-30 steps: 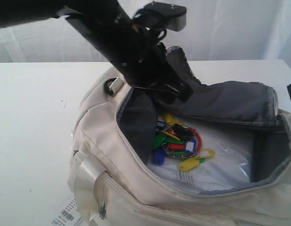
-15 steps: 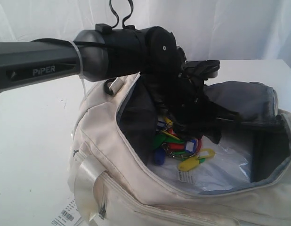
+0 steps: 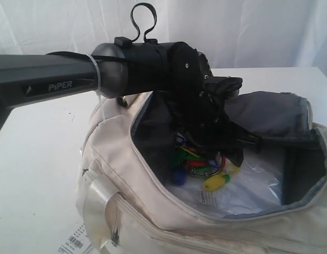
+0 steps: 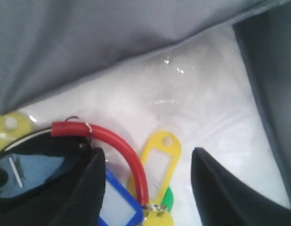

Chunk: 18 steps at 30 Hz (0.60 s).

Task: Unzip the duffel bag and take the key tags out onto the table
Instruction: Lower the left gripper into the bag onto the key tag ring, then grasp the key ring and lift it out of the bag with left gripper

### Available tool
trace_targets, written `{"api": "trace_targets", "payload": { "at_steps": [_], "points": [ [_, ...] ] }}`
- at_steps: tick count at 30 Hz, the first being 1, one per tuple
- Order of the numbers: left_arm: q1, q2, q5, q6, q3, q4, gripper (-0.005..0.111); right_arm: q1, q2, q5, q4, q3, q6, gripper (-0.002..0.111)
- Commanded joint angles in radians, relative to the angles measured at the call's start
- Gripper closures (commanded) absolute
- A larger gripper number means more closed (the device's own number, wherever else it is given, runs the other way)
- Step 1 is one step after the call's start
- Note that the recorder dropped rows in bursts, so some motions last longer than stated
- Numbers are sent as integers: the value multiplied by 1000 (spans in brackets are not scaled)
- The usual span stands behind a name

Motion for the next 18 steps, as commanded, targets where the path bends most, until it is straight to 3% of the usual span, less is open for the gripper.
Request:
{"api": "trace_targets", "payload": {
  "at_steps": [1, 9, 11, 17, 18],
  "points": [
    [-1, 26, -10, -7, -4, -21, 48, 1, -7, -13, -9, 6, 8, 108],
    [-1, 67, 3, -7, -4, -37, 53, 1, -7, -21, -7, 6, 8, 108],
    [-1, 67, -4, -7, -4, -37, 63, 1, -7, -23, -7, 6, 8, 108],
    [-1, 66, 19, 30, -4, -37, 107, 1, -7, -25, -7, 6, 8, 108],
    [-1, 61, 35, 39, -12, -37, 107, 1, -7, -28, -7, 6, 8, 108]
  ]
}}
